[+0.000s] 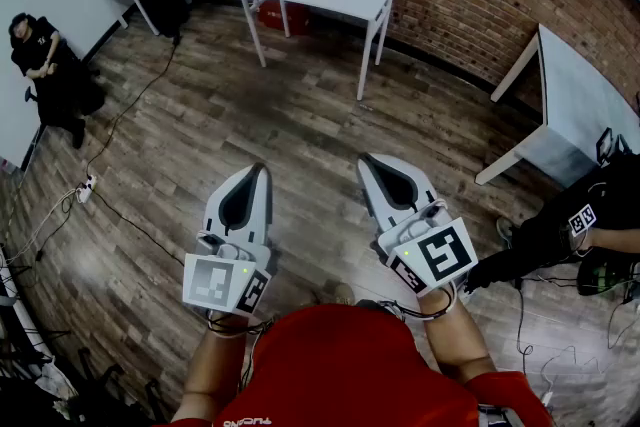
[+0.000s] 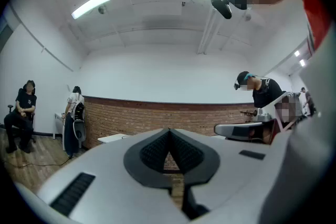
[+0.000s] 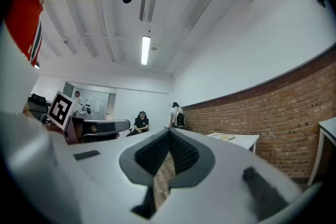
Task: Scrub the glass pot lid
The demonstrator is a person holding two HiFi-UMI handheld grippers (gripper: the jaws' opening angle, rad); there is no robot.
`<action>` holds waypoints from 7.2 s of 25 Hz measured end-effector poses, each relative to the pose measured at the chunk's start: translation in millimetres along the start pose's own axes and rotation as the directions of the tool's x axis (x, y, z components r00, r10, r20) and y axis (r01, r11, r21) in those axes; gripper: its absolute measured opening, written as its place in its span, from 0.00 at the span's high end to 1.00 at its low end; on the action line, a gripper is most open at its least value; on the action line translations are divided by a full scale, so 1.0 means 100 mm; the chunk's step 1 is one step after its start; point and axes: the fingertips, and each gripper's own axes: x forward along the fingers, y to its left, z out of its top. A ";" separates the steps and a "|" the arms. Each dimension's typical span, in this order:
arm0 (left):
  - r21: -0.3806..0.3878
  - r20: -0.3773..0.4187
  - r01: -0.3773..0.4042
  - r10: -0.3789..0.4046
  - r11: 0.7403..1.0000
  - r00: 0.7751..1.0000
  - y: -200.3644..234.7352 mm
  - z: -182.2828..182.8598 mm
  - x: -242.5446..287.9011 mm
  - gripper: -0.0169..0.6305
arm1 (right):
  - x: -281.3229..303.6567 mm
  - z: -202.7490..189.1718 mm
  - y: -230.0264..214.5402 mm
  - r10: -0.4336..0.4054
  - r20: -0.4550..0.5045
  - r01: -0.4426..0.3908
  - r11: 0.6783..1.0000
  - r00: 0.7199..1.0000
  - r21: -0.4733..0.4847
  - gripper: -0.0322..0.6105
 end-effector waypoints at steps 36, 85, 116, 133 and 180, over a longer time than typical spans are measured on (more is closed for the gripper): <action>0.003 -0.018 -0.075 0.075 0.997 0.997 0.25 -0.20 0.87 0.95 | 0.42 -0.12 -0.92 0.015 0.015 -0.015 1.000 1.000 0.015 0.90; 0.005 -0.046 -0.036 0.036 0.999 0.998 4.00 -0.59 4.40 0.95 | 5.00 -0.55 -2.90 -0.094 -0.021 0.092 0.992 0.995 -0.084 0.90; 0.017 -0.051 0.059 -0.058 0.998 0.997 5.11 -0.81 7.78 0.95 | 7.22 -0.77 -5.47 -0.179 -0.028 0.176 0.980 0.983 -0.088 0.90; -0.028 -0.056 0.299 -0.300 0.954 0.952 6.41 -1.05 9.39 0.95 | 8.83 -0.96 -6.14 -0.401 -0.078 0.389 0.911 0.913 -0.137 0.90; -0.146 -0.474 0.414 -0.431 0.898 0.768 6.38 -2.55 11.01 0.94 | 9.37 -2.15 -7.51 -0.491 -0.442 0.526 0.849 0.751 -0.050 0.90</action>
